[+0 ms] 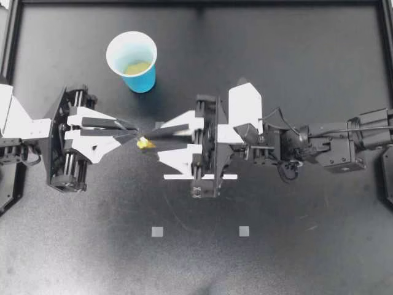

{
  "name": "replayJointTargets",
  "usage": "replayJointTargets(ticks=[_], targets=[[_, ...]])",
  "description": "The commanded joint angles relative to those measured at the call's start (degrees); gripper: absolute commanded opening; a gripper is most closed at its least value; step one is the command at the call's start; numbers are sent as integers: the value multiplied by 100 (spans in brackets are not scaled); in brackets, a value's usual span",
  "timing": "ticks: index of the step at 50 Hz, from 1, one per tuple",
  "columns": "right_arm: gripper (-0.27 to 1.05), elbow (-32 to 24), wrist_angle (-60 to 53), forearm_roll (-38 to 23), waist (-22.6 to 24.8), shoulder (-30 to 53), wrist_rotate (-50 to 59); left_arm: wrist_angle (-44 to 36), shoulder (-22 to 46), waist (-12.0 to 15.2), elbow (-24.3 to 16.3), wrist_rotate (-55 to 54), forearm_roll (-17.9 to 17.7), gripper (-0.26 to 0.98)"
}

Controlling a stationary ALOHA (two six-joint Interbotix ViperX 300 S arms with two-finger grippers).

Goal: Pick up the screwdriver with the right arm, hand it over to the left arm then place it into the cup.

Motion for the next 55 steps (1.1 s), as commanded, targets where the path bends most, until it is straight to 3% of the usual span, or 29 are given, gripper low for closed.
replayJointTargets(ticks=[1, 10, 16, 22, 30, 38, 49, 55], targets=[[74, -105, -18, 44, -44, -149, -53, -18, -35, 9, 0, 193, -246, 2], [73, 141, -70, 44, -211, -501, -70, -9, -114, 167, 158, 879, -905, 2], [73, 475, -185, 53, -255, -932, -70, -26, -114, 492, 202, 1459, -1635, 2], [73, 773, -378, 44, -255, -1266, -53, -44, 18, 923, 114, 1951, -1995, 2], [73, 1081, -527, 53, -255, -1538, -26, -62, 325, 1626, -70, 2250, -2065, 2], [73, 1143, -563, 44, -255, -1617, -18, -62, 782, 1960, -378, 2329, -2057, 2], [73, 1143, -563, 35, -185, -1591, -9, -62, 1310, 2074, -659, 2241, -2083, 3], [73, 1143, -563, 26, -149, -1591, -9, -62, 1433, 2074, -668, 2241, -2109, 10]])
